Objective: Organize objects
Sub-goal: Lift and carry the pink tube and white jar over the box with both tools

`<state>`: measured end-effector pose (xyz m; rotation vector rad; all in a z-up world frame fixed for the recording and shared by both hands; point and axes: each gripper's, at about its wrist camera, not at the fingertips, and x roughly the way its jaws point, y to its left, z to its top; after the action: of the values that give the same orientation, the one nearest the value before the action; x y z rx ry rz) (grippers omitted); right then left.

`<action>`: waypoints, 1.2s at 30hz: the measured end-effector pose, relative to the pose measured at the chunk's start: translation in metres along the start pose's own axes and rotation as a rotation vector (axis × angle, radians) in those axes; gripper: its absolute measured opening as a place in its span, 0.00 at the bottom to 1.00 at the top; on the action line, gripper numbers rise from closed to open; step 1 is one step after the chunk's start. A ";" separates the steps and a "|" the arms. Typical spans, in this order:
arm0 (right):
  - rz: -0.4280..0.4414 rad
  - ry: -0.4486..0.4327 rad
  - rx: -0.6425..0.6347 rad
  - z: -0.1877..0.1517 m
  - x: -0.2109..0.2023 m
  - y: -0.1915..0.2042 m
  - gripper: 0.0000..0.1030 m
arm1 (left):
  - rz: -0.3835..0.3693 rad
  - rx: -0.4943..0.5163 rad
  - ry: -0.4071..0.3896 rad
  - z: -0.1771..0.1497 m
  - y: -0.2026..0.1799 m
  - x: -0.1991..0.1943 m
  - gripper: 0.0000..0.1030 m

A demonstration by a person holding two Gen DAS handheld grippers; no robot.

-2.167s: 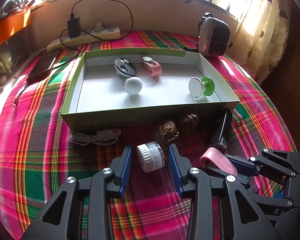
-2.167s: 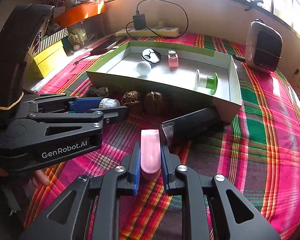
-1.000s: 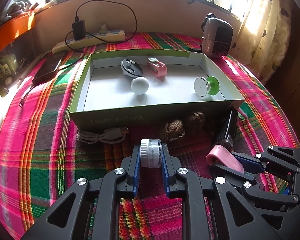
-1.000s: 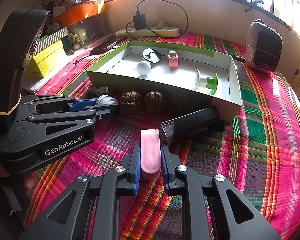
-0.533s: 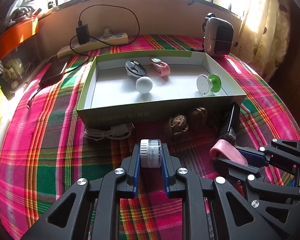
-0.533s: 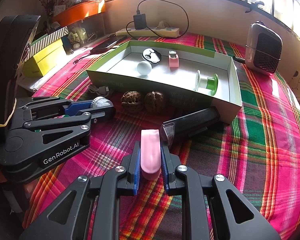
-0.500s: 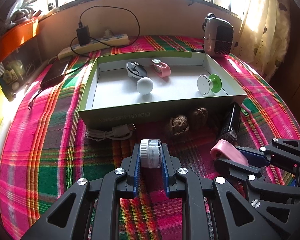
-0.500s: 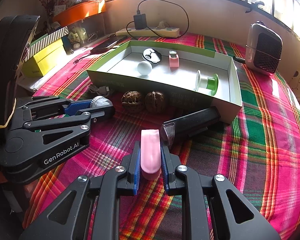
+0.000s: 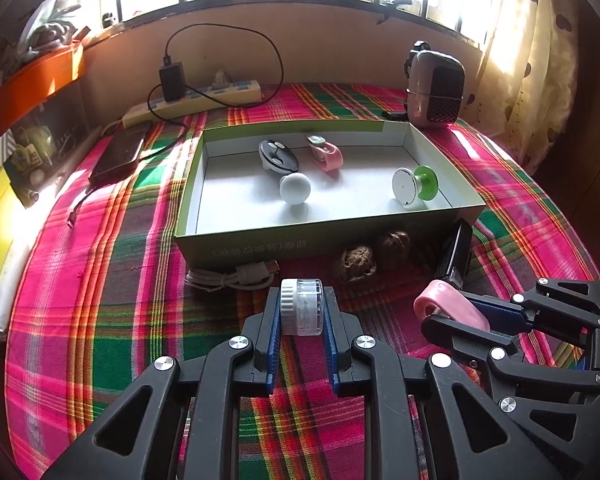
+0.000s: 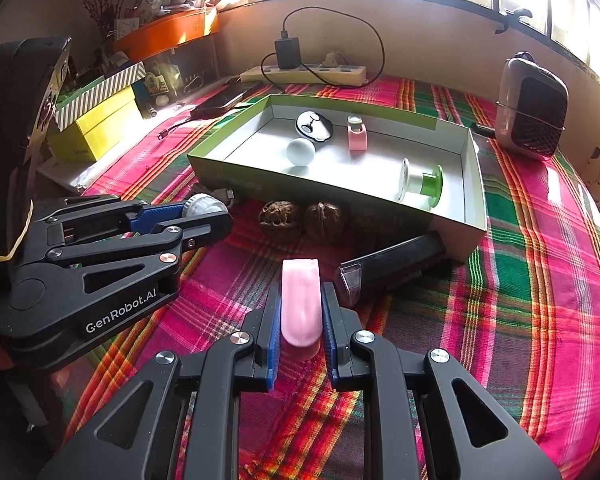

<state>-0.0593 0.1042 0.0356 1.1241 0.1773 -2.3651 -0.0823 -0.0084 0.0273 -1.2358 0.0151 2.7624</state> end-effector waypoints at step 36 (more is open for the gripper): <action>-0.070 -0.079 0.101 0.088 -0.005 -0.063 0.18 | -0.063 -0.045 -0.029 0.066 0.016 0.012 0.16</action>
<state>-0.1485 0.1317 0.0906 1.0848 0.0715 -2.4997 -0.1412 -0.0194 0.0621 -1.1851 -0.0875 2.7410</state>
